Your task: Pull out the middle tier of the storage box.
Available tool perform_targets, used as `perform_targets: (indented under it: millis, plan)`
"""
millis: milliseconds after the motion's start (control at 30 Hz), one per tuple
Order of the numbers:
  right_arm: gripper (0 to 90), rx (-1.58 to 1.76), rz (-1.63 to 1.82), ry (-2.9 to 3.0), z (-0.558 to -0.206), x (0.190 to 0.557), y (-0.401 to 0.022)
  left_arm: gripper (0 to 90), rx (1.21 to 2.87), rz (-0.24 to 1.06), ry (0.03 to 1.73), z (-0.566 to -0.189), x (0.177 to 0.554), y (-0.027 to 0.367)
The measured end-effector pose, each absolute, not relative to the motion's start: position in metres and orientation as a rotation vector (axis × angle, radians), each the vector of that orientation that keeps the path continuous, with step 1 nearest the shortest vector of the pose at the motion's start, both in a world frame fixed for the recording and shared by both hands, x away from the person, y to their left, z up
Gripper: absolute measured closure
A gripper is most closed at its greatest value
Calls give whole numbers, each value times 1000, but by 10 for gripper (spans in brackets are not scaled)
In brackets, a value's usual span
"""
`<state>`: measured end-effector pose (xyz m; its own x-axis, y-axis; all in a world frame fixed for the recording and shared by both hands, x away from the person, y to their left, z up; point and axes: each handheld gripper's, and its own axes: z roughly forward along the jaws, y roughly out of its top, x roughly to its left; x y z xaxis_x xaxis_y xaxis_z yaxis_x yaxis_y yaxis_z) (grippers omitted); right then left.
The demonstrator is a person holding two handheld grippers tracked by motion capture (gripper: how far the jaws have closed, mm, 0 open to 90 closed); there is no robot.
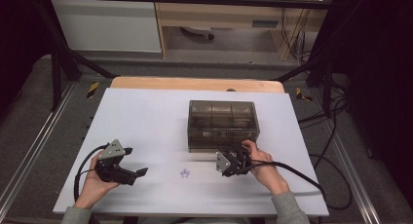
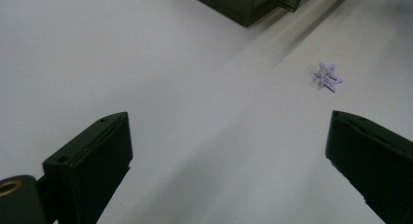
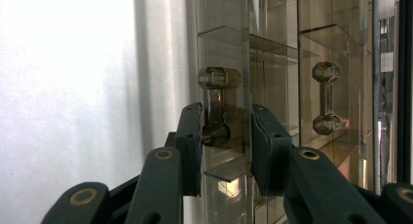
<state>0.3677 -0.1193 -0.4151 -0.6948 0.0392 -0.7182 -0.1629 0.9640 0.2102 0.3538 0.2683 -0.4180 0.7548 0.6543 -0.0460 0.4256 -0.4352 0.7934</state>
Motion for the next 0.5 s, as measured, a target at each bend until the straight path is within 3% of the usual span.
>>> perform_targets:
  millis: [500]
  plan:
    - [692,-83,333,2327,-415,360,-119,28,2094,340,807,-418,354,268]
